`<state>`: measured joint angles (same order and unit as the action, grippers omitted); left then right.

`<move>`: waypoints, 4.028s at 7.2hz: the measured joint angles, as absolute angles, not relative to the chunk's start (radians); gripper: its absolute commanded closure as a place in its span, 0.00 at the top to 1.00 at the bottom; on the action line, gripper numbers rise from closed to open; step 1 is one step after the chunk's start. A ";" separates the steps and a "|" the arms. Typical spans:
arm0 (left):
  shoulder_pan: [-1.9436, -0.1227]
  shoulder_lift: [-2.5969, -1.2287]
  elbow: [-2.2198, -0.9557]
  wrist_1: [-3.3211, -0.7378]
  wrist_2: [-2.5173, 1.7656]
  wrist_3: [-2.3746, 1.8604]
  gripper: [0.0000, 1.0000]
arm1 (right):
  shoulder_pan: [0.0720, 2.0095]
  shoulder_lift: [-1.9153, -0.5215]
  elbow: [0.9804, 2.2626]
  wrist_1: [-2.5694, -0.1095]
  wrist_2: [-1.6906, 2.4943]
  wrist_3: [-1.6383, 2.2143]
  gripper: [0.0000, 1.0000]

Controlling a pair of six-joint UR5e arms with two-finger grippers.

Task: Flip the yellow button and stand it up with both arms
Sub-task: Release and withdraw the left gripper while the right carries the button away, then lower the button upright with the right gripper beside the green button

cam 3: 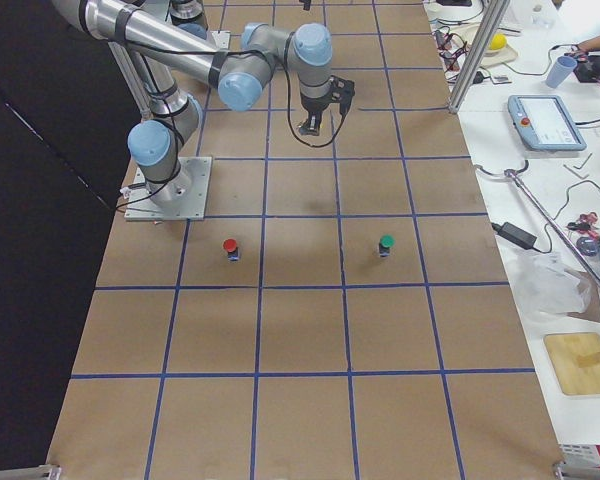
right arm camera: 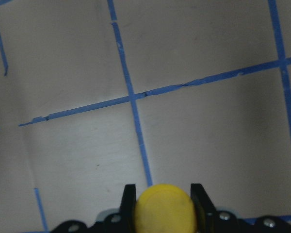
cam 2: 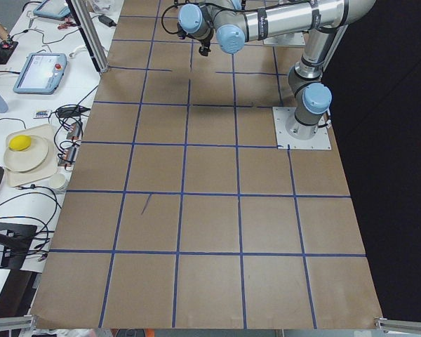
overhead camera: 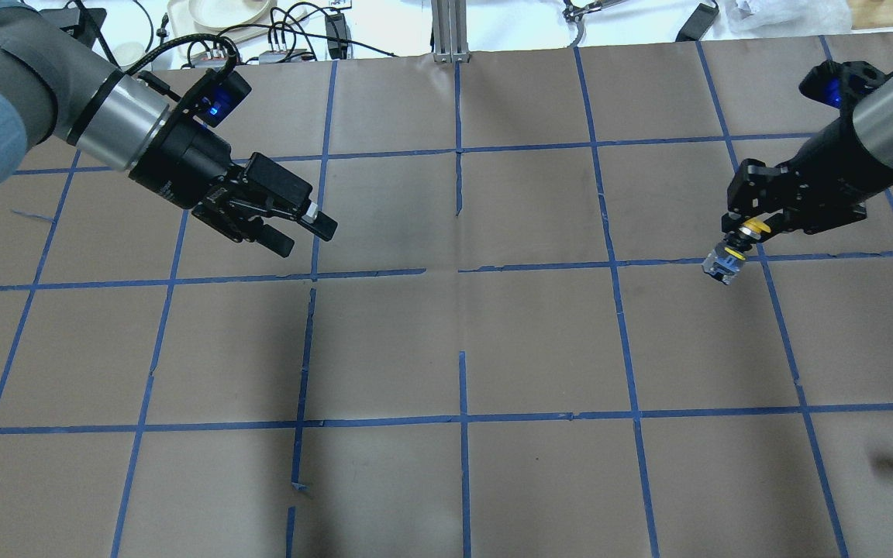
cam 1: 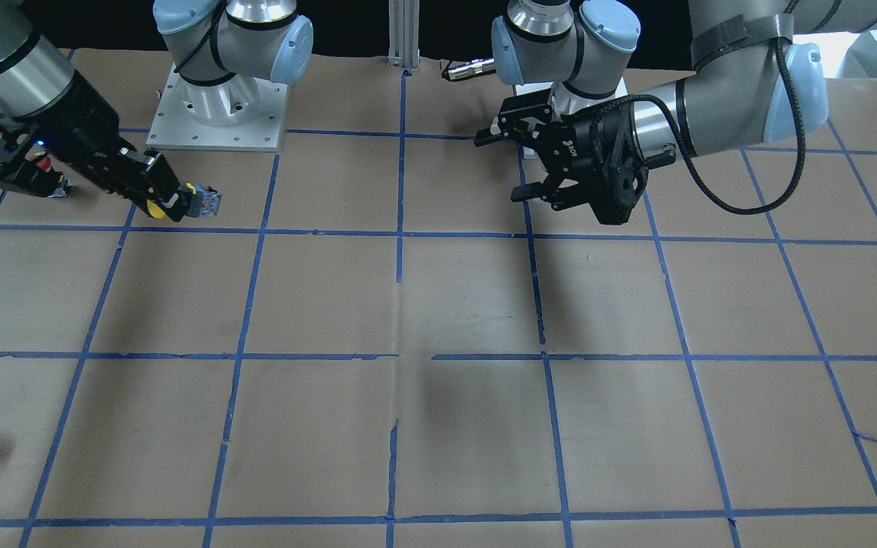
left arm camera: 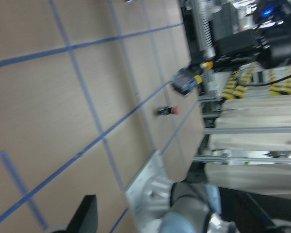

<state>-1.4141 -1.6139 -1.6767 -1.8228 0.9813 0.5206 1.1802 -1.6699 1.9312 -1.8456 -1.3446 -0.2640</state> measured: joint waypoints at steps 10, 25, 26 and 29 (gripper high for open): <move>-1.581 -1.566 -1.558 -1.585 1.580 -0.003 1.00 | 0.738 -1.449 2.051 -2.230 -1.155 -1.540 0.11; -1.607 -1.549 -1.549 -1.593 1.638 -0.006 1.00 | 0.561 -1.324 2.077 -2.090 -0.952 -2.255 0.72; -1.608 -1.543 -1.548 -1.597 1.638 -0.006 1.00 | 0.558 -1.322 2.077 -2.089 -0.953 -2.253 0.99; -1.611 -1.532 -1.526 -1.624 1.634 -0.005 1.00 | 0.548 -1.323 2.076 -2.089 -0.955 -2.196 1.00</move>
<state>-1.6107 -1.5316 -1.5255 -1.6238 1.6335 -0.0055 0.5484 -1.3229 2.0760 -2.0889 -0.9553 -2.1961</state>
